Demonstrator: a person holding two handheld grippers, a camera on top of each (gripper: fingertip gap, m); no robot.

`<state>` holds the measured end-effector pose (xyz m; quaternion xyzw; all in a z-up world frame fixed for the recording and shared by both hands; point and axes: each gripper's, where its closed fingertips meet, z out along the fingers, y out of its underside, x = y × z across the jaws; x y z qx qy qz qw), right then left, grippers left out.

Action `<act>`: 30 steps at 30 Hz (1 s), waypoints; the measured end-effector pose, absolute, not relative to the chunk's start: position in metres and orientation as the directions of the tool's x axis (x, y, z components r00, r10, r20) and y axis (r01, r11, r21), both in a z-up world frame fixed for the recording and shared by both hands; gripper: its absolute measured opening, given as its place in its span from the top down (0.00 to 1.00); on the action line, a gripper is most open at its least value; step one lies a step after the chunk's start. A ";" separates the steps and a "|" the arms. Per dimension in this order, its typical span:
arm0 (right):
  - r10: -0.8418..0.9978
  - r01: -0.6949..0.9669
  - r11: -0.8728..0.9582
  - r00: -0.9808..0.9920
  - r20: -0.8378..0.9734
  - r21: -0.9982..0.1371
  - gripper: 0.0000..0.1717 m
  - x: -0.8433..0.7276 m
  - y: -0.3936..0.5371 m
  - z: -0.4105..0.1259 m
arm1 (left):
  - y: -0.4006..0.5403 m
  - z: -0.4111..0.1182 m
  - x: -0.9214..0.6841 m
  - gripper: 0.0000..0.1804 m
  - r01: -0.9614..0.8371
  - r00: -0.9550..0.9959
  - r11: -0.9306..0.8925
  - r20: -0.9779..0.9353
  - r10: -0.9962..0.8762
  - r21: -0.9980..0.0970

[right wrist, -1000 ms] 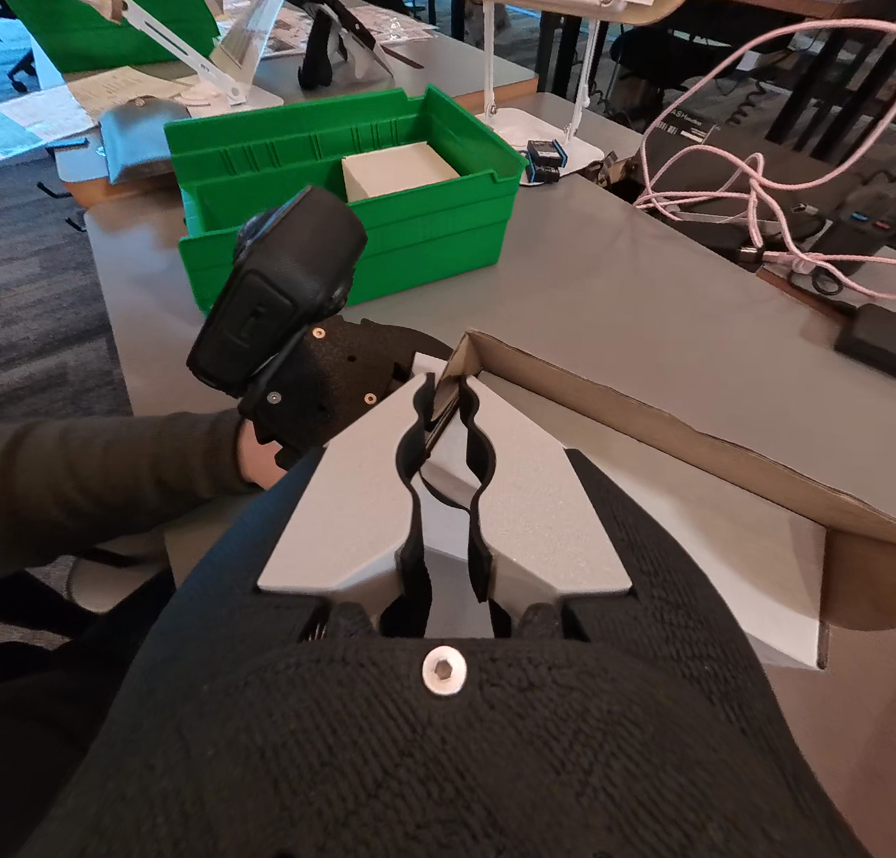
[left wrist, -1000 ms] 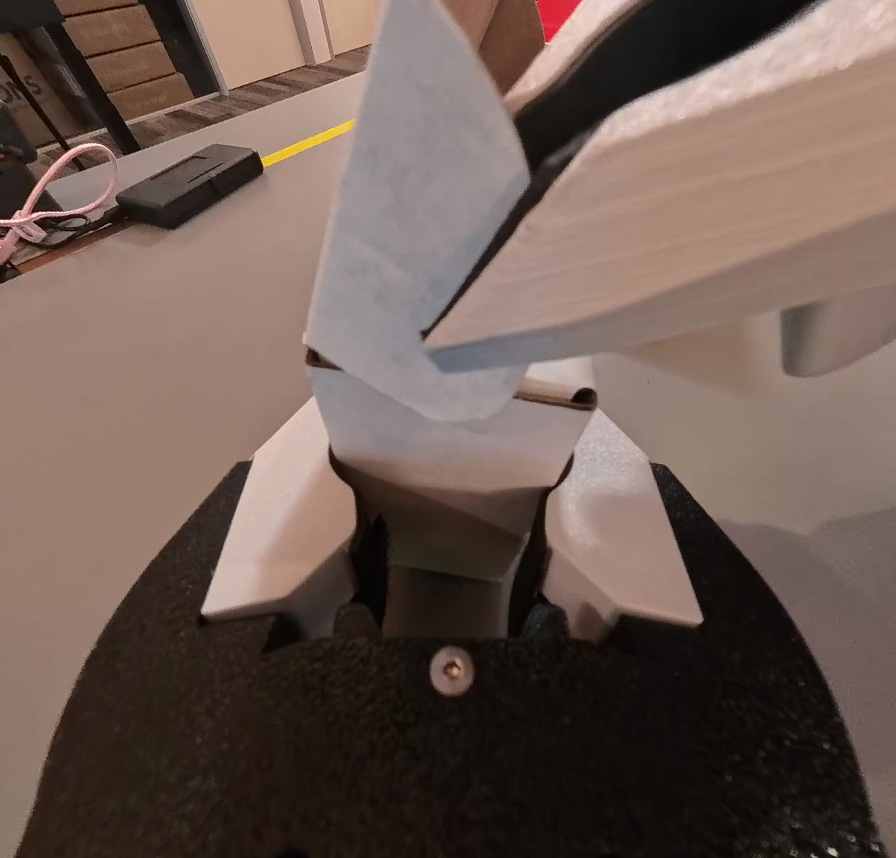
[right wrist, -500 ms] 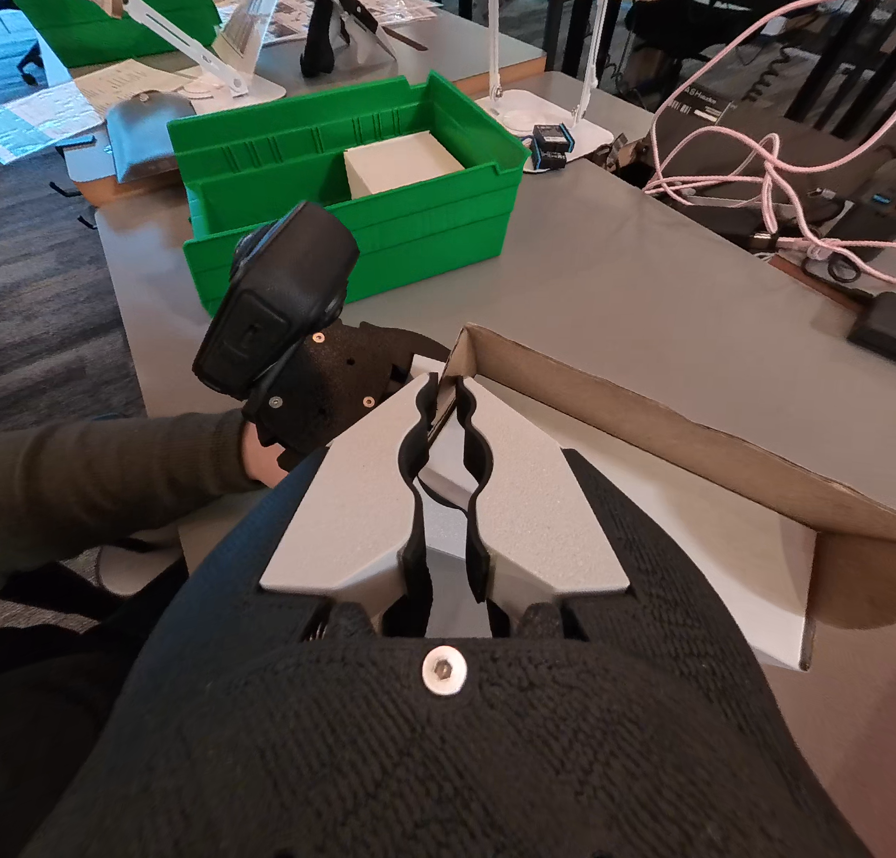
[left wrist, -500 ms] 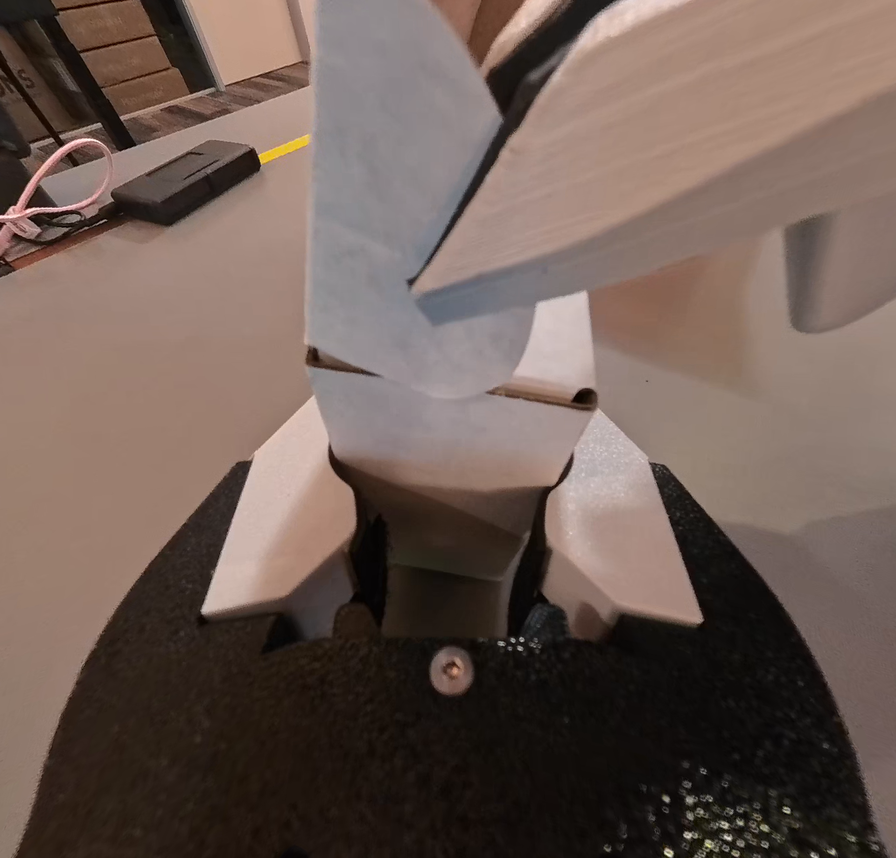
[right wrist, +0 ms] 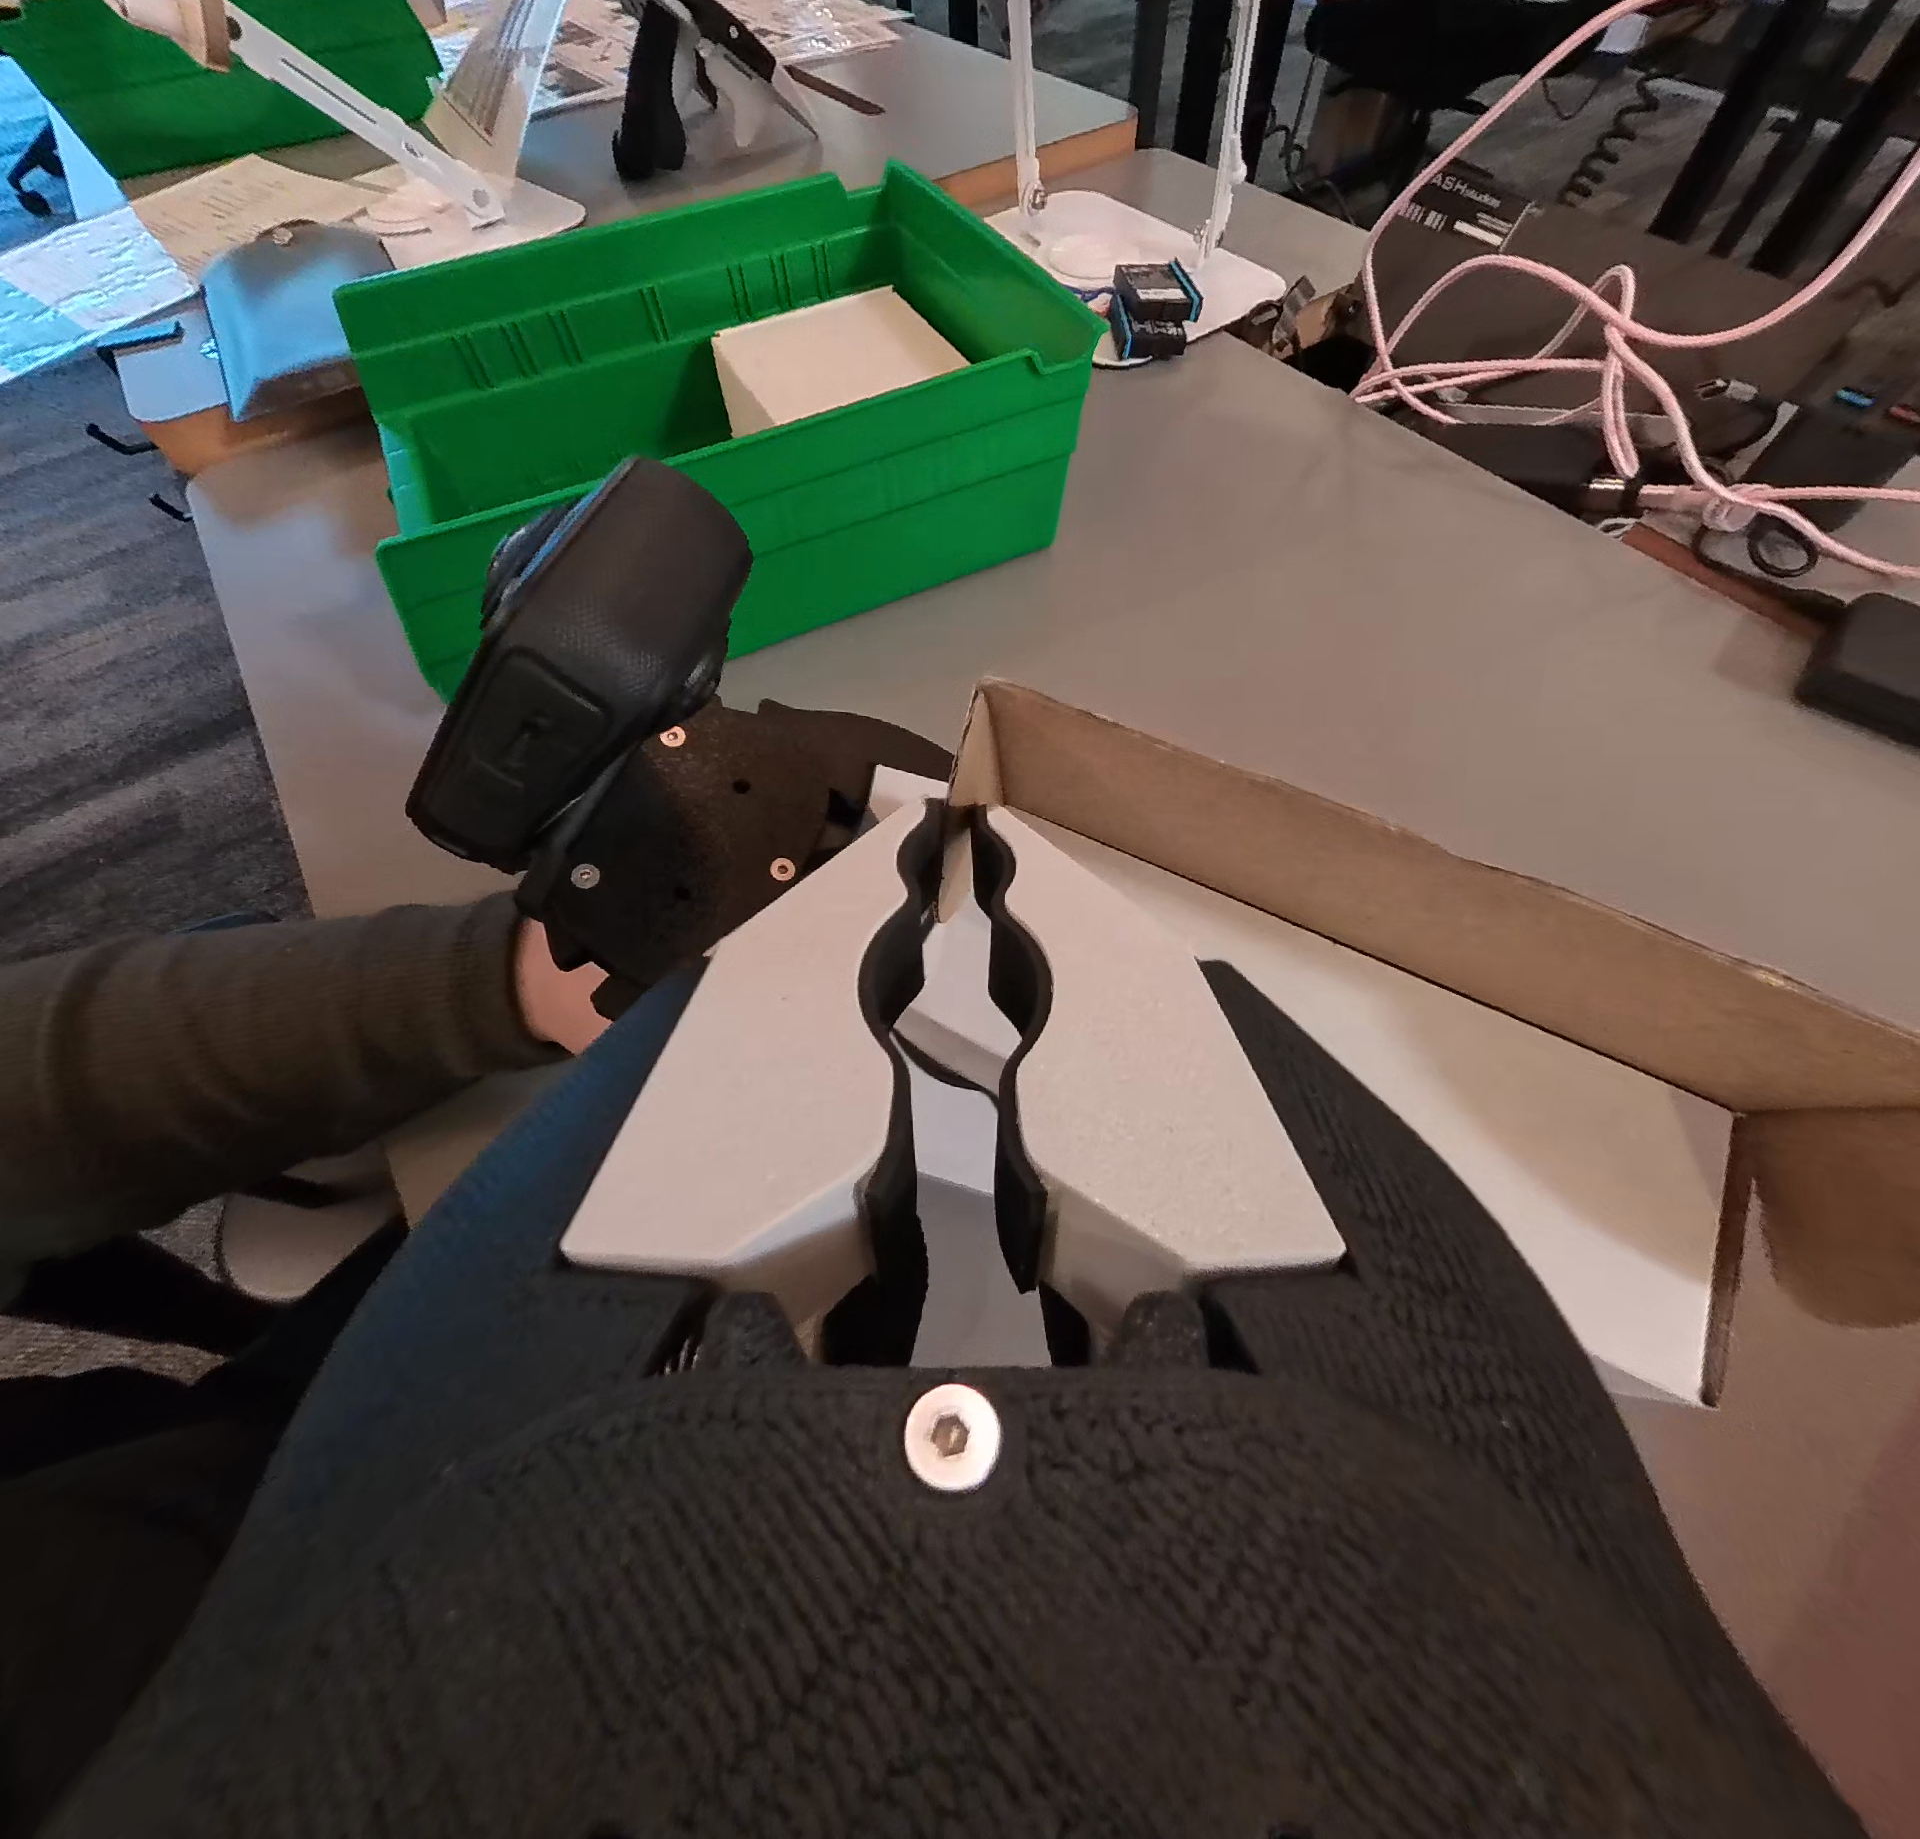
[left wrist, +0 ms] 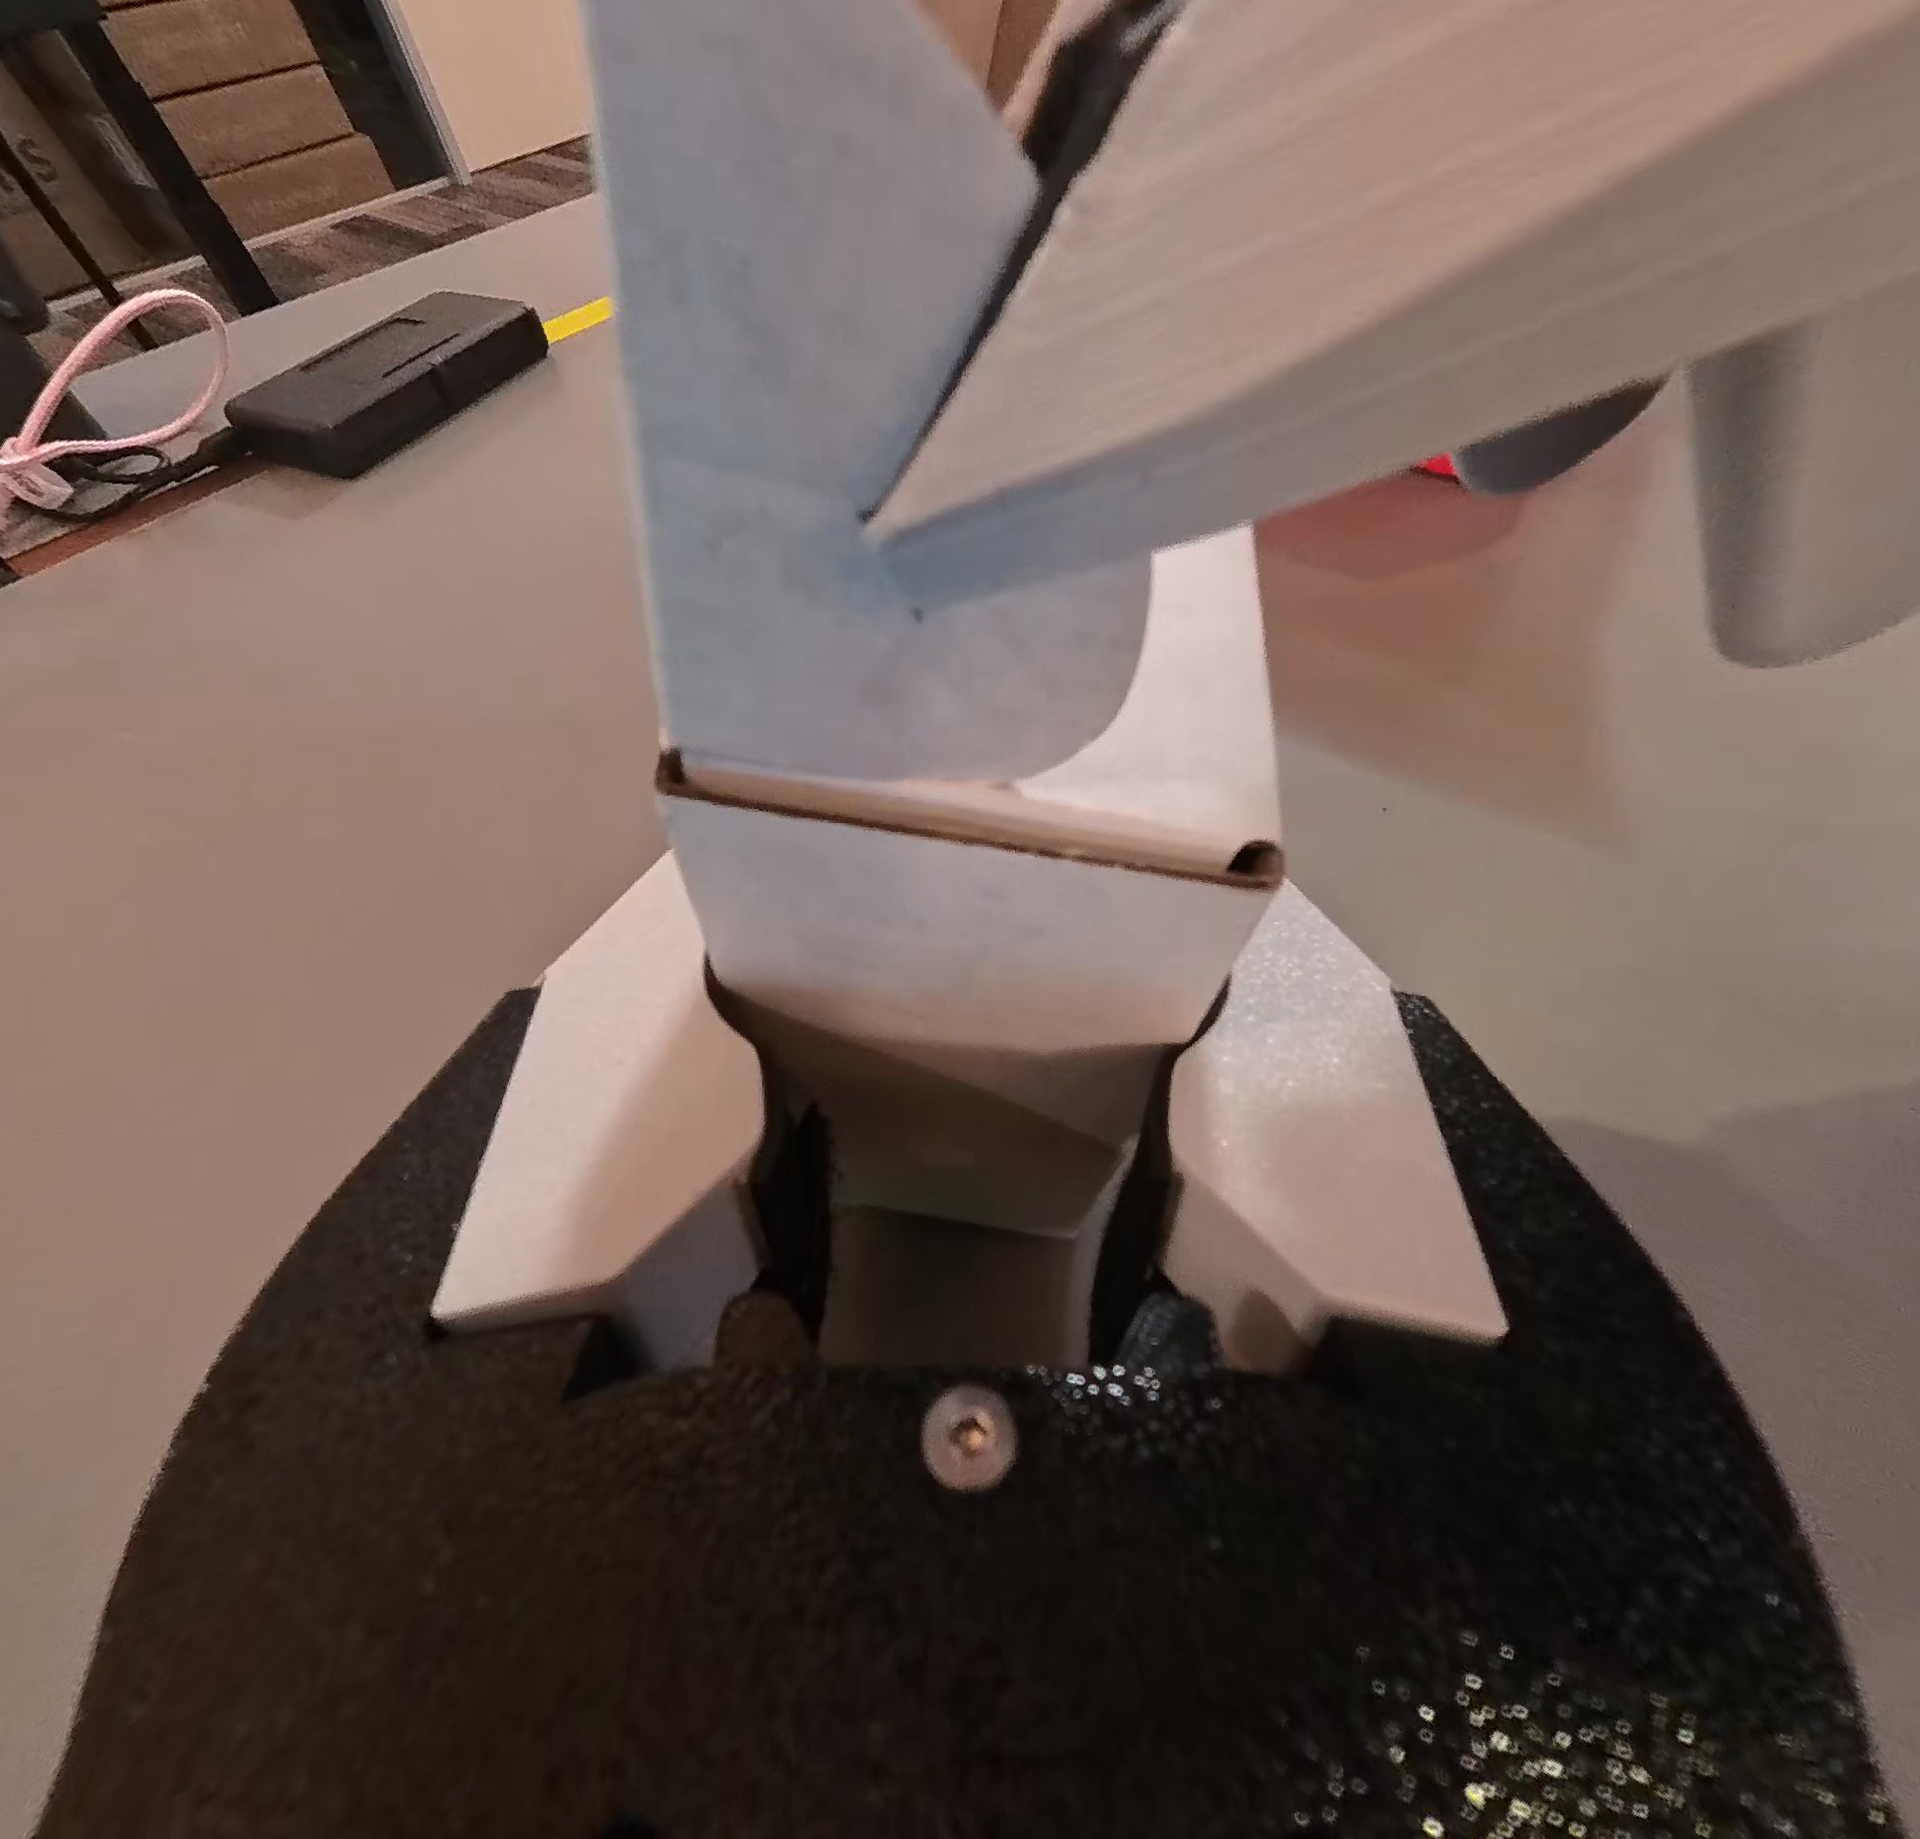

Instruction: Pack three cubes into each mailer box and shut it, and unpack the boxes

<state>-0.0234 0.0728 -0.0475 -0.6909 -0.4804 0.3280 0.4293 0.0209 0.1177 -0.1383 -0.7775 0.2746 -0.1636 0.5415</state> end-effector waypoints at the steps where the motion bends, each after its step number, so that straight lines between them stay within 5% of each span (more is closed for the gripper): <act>1: 0.945 0.379 -0.177 0.324 -0.049 -0.908 0.98 -0.023 0.073 -0.048 | 0.118 -0.139 0.021 0.57 -0.252 0.796 -0.262 -0.045 -0.604 -0.932; 16: 0.945 0.390 -0.176 0.325 -0.043 -0.904 0.97 -0.024 0.067 -0.067 | 0.119 -0.141 0.019 0.57 -0.224 0.799 -0.305 0.005 -0.601 -0.926; 20: 0.956 0.325 -0.161 0.285 -0.066 -0.932 0.84 -0.009 0.051 -0.052 | 0.119 -0.141 0.019 0.57 -0.226 0.800 -0.301 0.000 -0.600 -0.927; 25: 0.832 0.244 -0.058 0.548 0.088 -0.968 0.91 0.065 0.111 -0.022 | 0.119 -0.141 0.019 0.57 -0.220 0.799 -0.306 0.009 -0.601 -0.926; 30: 0.748 0.247 -0.159 0.662 0.046 -0.956 0.87 0.100 0.165 -0.042 | 0.119 -0.141 0.019 0.57 -0.219 0.797 -0.307 0.011 -0.603 -0.926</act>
